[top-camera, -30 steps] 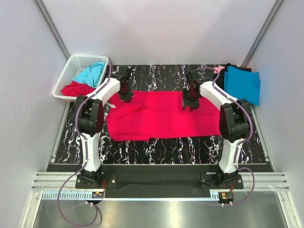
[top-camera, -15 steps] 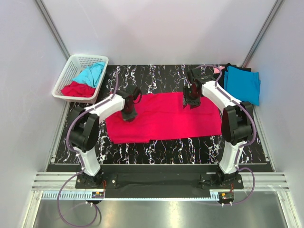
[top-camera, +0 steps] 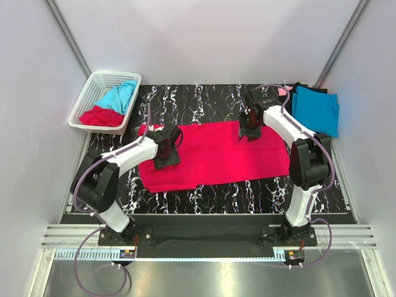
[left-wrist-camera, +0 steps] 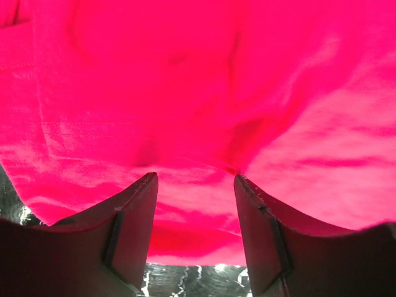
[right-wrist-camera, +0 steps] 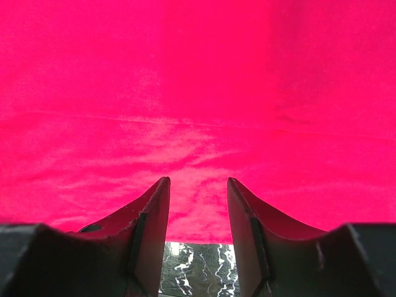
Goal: Fold and stack the t-shirts
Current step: Fold the tshirt
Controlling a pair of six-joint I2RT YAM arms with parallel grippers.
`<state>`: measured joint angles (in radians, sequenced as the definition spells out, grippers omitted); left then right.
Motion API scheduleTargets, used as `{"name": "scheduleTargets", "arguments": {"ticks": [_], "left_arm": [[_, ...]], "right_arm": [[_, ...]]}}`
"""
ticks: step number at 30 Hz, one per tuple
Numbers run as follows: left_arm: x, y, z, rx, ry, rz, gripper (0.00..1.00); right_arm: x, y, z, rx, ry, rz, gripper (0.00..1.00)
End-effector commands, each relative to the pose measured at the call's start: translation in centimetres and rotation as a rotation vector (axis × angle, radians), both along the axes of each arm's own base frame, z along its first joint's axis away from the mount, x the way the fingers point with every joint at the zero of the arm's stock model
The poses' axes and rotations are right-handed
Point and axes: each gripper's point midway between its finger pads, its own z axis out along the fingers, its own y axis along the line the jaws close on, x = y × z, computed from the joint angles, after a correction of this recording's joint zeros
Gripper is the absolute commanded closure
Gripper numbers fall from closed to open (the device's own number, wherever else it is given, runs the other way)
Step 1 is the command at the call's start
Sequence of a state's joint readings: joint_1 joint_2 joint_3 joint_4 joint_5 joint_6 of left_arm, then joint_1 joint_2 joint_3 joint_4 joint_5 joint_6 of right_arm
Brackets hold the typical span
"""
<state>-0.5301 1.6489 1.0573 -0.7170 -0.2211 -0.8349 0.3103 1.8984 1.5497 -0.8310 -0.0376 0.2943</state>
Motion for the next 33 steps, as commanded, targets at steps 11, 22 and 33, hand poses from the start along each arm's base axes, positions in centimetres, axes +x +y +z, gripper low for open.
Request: {"name": "scheduleTargets", "arguments": {"ticks": [11,22,33], "left_arm": [[4.4,-0.4,3.1,0.045,-0.104,-0.007,0.42],[7.9,2.8,-0.4,0.096,-0.016,0.094,0.44],[7.0,5.1,-3.7,0.144,0.114,0.105,0.45]], "right_arm": [[-1.7,-1.9,-0.6,-0.068,-0.001,-0.044,0.48],[-3.6,-3.4,-3.7,-0.137,0.050,-0.065,0.48],[-3.6,-3.4,-7.1,-0.177,0.174,-0.095,0.32]]}}
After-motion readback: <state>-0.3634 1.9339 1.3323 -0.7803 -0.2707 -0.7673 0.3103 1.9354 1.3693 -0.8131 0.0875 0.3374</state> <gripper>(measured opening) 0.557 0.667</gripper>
